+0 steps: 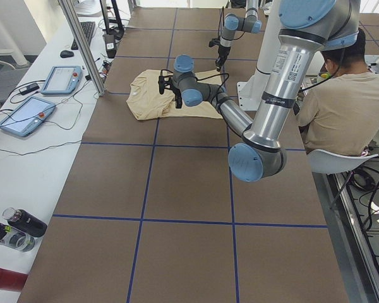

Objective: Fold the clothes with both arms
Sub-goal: 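Position both grippers at the two hem corners nearest the robot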

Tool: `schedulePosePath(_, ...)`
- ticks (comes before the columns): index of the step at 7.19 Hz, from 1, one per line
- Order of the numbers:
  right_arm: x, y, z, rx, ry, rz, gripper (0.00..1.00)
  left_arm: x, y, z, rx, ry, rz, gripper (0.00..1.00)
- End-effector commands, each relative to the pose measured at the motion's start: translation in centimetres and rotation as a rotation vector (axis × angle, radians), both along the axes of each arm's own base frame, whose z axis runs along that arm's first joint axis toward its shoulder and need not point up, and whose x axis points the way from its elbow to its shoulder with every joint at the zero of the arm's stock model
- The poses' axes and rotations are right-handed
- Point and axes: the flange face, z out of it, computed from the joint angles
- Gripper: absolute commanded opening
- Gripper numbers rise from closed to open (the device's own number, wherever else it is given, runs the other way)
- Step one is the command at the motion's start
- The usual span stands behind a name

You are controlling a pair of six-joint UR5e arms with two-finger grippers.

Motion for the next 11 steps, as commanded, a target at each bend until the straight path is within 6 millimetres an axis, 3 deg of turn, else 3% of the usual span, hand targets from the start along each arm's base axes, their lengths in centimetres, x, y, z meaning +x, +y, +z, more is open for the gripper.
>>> schedulePosePath(1,0.1,0.1,-0.2,-0.010,-0.005,0.003,0.00,3.0,10.3,1.9,-0.147,-0.010,-0.052,0.80)
schedulePosePath(2,0.0,0.1,-0.3,-0.010,-0.009,0.002,0.00,6.4,15.1,3.2,-0.200,-0.038,-0.059,0.74)
schedulePosePath(3,0.0,0.1,-0.3,-0.009,-0.008,0.001,0.00,9.3,19.3,3.7,-0.250,-0.065,-0.042,0.60)
schedulePosePath(4,0.1,0.1,-0.5,-0.011,-0.013,0.001,0.00,11.2,21.6,4.0,-0.265,-0.079,-0.012,0.57)
schedulePosePath(6,0.4,0.2,-0.9,-0.008,-0.022,0.002,0.00,13.4,22.2,5.9,-0.283,-0.126,-0.014,0.52)
schedulePosePath(8,0.4,0.2,-1.2,-0.005,-0.028,0.005,0.00,13.5,22.0,6.0,-0.278,-0.128,-0.022,0.49)
schedulePosePath(11,0.4,0.1,-1.1,-0.004,-0.026,0.006,0.00,12.0,20.0,5.0,-0.268,-0.102,-0.057,0.47)
